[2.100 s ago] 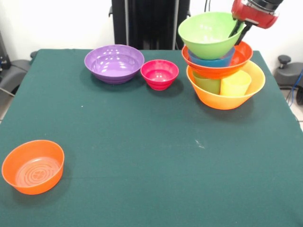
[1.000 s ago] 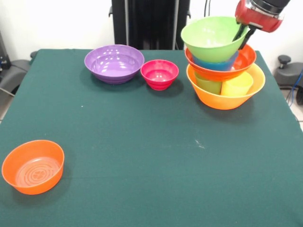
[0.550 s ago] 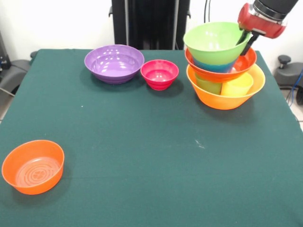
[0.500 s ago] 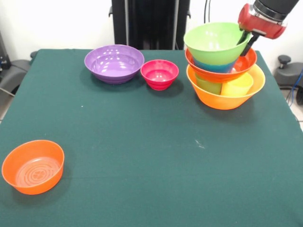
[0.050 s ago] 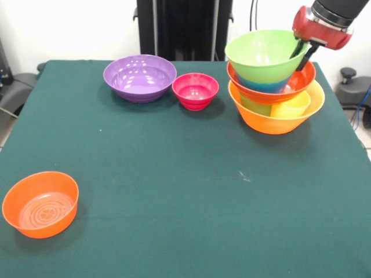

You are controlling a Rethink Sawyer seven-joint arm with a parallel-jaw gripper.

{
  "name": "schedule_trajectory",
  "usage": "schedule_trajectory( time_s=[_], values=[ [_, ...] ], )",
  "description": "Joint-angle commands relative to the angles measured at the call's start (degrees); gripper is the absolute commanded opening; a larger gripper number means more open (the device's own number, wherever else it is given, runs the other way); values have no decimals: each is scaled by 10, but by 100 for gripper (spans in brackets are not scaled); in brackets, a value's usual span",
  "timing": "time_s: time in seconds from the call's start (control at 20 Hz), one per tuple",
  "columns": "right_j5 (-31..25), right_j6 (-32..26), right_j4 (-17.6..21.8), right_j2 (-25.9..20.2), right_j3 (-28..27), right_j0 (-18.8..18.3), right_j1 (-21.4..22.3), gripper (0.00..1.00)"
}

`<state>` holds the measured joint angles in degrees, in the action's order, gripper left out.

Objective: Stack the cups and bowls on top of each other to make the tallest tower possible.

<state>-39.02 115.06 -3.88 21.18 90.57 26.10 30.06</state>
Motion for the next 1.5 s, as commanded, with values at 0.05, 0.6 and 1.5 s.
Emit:
schedule_trajectory(
  time_s=[0.05,0.6,1.5],
  values=[
    [-54,107,-18,-34,-23,-1,-9,100],
    [-38,100,-29,-39,-10,-6,6,100],
    [-84,83,-26,-35,-21,-7,24,100]
  ],
)
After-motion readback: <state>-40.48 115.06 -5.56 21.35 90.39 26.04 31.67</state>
